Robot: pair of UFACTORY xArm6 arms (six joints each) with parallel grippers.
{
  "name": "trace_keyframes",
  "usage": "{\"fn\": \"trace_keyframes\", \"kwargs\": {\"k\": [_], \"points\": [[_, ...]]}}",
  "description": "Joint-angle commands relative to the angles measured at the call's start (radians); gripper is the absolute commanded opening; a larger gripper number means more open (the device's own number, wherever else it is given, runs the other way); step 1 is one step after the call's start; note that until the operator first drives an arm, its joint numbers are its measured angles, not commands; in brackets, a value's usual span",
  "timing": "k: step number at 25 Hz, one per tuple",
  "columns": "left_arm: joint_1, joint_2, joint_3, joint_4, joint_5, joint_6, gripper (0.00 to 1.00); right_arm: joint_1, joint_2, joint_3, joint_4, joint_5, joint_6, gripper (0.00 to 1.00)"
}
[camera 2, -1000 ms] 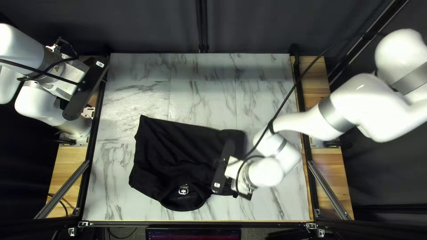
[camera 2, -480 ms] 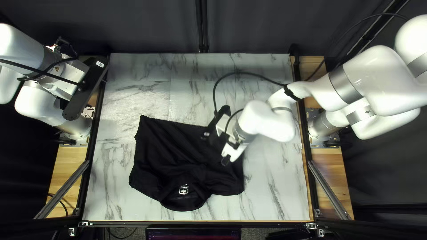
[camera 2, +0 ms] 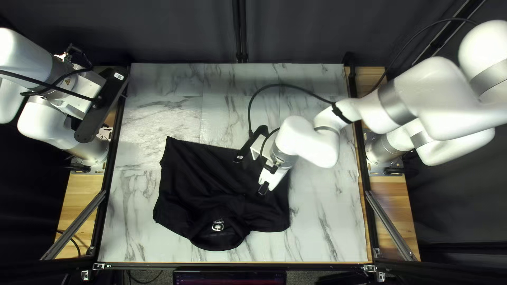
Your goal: Fold t-shirt
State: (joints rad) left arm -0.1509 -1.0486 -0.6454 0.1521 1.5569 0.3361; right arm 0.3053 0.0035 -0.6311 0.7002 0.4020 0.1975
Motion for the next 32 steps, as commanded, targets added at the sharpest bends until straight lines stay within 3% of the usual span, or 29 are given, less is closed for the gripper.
{"fn": "trace_keyframes", "kwargs": {"k": [1,6,13,15,19,23,27,32], "points": [[0.0,0.0,0.0,0.0,0.0,0.0,1.0,0.028,0.036,0.018,0.095,-0.05,-0.053,1.0],[0.0,0.0,0.0,0.0,0.0,0.0,1.0,0.085,0.065,0.04,0.212,-0.136,-0.09,1.0],[0.0,0.0,0.0,0.0,0.0,0.0,1.0,0.104,0.097,0.018,0.312,-0.178,-0.14,0.98],[0.0,0.0,0.0,0.0,0.0,0.0,1.0,0.101,0.111,0.007,0.343,-0.182,-0.169,0.91],[0.0,0.0,0.0,0.0,0.0,0.0,1.0,0.09,0.136,-0.014,0.384,-0.177,-0.213,0.66],[0.0,0.0,0.0,0.0,0.0,0.0,1.0,0.085,0.135,-0.017,0.362,-0.173,-0.187,0.6],[0.0,0.0,0.0,0.0,0.0,0.0,1.0,0.097,0.103,0.011,0.269,-0.185,-0.069,0.65],[0.0,0.0,0.0,0.0,0.0,0.0,1.0,0.096,0.109,0.013,0.231,-0.189,-0.02,0.7]]}}
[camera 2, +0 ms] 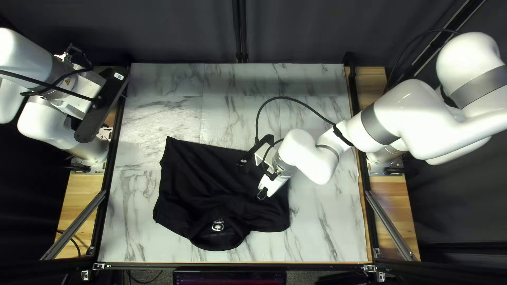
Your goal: Fold t-shirt
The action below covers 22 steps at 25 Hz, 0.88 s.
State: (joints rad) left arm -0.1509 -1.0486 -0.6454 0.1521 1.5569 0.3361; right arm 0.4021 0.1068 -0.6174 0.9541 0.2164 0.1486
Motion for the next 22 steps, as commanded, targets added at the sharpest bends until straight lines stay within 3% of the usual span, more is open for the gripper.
{"fn": "trace_keyframes", "kwargs": {"k": [1,4,7,8,9,10,19,22], "points": [[0.0,0.0,0.0,0.0,0.0,0.0,1.0,-0.001,0.011,-0.006,-0.019,-0.003,0.025,0.7],[0.0,0.0,0.0,0.0,0.0,0.0,1.0,-0.008,0.042,-0.032,0.012,0.005,-0.012,0.7],[0.0,0.0,0.0,0.0,0.0,0.0,1.0,-0.015,0.057,-0.045,0.042,0.012,-0.049,0.61],[0.0,0.0,0.0,0.0,0.0,0.0,1.0,-0.016,0.057,-0.045,0.051,0.013,-0.059,0.52],[0.0,0.0,0.0,0.0,0.0,0.0,1.0,-0.016,0.057,-0.044,0.06,0.013,-0.069,0.1],[0.0,0.0,0.0,0.0,0.0,0.0,1.0,-0.016,0.053,-0.041,0.069,0.013,-0.077,0.0],[0.0,0.0,0.0,0.0,0.0,0.0,1.0,-0.008,0.034,-0.022,0.073,-0.002,-0.08,0.0],[0.0,0.0,0.0,0.0,0.0,0.0,1.0,0.018,-0.006,-0.004,-0.034,-0.016,0.037,0.0]]}}
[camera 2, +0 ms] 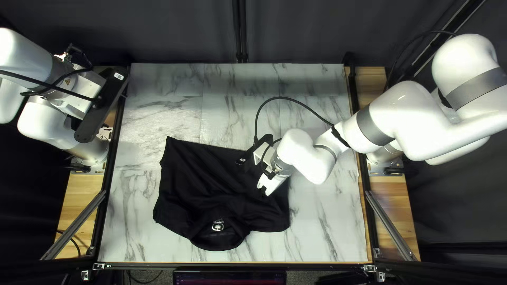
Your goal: Fold t-shirt
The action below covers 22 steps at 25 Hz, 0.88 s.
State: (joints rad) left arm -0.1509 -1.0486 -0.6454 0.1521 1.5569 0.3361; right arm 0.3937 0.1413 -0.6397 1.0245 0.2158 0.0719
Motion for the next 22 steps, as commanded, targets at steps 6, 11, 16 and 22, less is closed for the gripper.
{"fn": "trace_keyframes", "kwargs": {"k": [6,11,16,22], "points": [[0.0,0.0,0.0,0.0,0.0,0.0,1.0,0.106,-0.131,0.059,-0.534,-0.052,0.562,0.0],[0.0,0.0,0.0,0.0,0.0,0.0,1.0,0.166,-0.103,-0.003,-0.918,-0.053,0.914,0.0],[0.0,0.0,0.0,0.0,0.0,0.0,1.0,0.199,-0.029,-0.064,-1.126,-0.081,1.027,0.0],[0.0,0.0,0.0,0.0,0.0,0.0,1.0,0.199,-0.029,-0.064,-1.126,-0.081,1.027,0.0]]}}
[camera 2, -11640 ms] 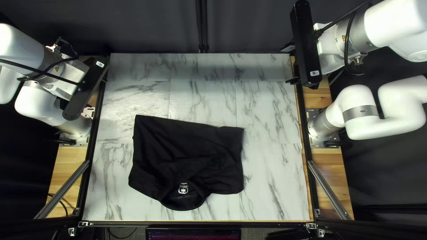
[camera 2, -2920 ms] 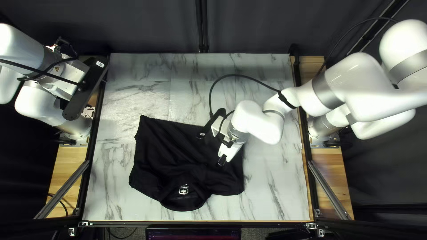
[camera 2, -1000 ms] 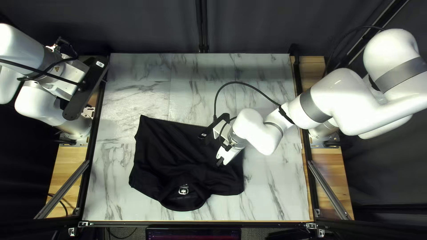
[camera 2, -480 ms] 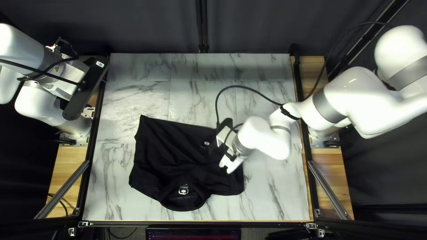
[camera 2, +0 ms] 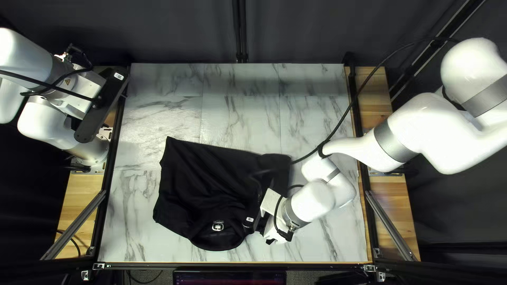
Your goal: Fold t-shirt
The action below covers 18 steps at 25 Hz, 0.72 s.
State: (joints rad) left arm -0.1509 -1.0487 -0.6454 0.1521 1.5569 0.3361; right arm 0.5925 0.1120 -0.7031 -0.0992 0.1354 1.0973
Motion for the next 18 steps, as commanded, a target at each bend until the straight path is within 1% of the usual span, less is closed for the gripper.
{"fn": "trace_keyframes", "kwargs": {"k": [1,3,5,6,10,13,14,17,18], "points": [[0.0,0.0,0.0,0.0,0.0,0.0,1.0,0.0,0.0,0.0,-0.002,0.0,0.001,0.0],[0.0,0.0,0.0,0.0,0.0,0.0,1.0,0.006,-0.002,0.005,0.013,-0.001,-0.01,0.0],[0.0,0.0,0.0,0.0,0.0,0.0,1.0,0.026,0.004,-0.002,0.074,0.004,-0.051,0.0],[0.0,0.0,0.0,0.0,0.0,0.0,1.0,0.04,0.012,-0.009,0.067,0.003,-0.043,0.0],[0.0,0.0,0.0,0.0,0.0,0.0,1.0,0.087,0.046,-0.034,-0.02,-0.007,0.024,0.0],[0.0,0.0,0.0,0.0,0.0,0.0,1.0,0.104,0.067,-0.023,-0.091,-0.047,0.052,0.0],[0.0,0.0,0.0,0.0,0.0,0.0,1.0,0.106,0.07,-0.019,-0.1,-0.056,0.05,0.0],[0.0,0.0,0.0,0.0,0.0,0.0,1.0,0.121,0.074,-0.003,-0.023,-0.073,-0.067,0.0],[0.0,0.0,0.0,0.0,0.0,0.0,1.0,0.132,0.071,0.005,0.05,-0.075,-0.151,0.0]]}}
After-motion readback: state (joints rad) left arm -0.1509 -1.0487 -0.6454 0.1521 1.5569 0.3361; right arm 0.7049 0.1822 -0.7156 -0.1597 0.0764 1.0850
